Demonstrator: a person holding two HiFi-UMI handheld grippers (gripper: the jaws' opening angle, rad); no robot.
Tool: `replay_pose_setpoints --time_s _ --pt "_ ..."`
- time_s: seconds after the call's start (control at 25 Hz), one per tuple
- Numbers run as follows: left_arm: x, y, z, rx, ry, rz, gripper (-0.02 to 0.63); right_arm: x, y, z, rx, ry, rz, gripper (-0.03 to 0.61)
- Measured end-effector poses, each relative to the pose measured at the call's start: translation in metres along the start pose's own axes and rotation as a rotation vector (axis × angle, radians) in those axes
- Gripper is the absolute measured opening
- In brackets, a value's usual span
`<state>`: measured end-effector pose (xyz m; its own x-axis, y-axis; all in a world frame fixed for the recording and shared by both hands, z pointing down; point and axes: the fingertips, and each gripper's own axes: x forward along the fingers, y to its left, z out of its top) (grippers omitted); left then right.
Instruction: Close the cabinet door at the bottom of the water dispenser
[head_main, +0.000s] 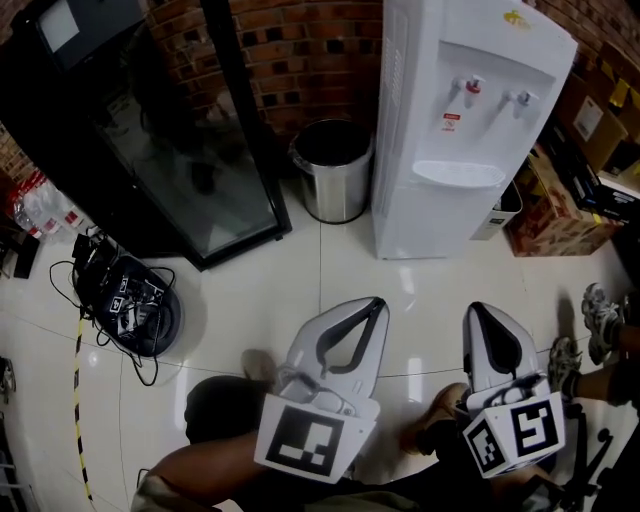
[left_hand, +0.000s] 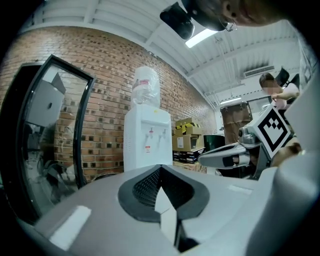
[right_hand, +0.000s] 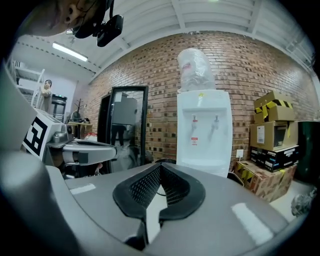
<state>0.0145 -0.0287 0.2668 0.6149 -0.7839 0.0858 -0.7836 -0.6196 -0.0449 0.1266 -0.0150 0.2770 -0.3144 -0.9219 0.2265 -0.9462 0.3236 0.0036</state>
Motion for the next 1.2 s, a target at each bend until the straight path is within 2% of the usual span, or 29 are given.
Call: replay_pose_setpoints --time_s 0.32,0.56,0.68,1.2 --pt "-0.029 0.008 -0.019 0.010 0.031 0.088 0.000 -0.022 0.013 0.007 0.014 -0.054 0.004 0.000" --pt "-0.038 0.000 -0.014 0.014 0.007 0.080 0.002 -0.030 0.026 -0.007 0.008 -0.024 0.030 0.000" --pt "-0.039 -0.002 -0.018 -0.004 0.021 0.072 0.000 -0.031 0.033 -0.018 0.002 0.005 0.048 0.000" --pt "-0.032 0.002 -0.026 -0.050 0.031 0.094 0.000 -0.021 0.033 -0.012 0.013 -0.010 0.056 0.000"
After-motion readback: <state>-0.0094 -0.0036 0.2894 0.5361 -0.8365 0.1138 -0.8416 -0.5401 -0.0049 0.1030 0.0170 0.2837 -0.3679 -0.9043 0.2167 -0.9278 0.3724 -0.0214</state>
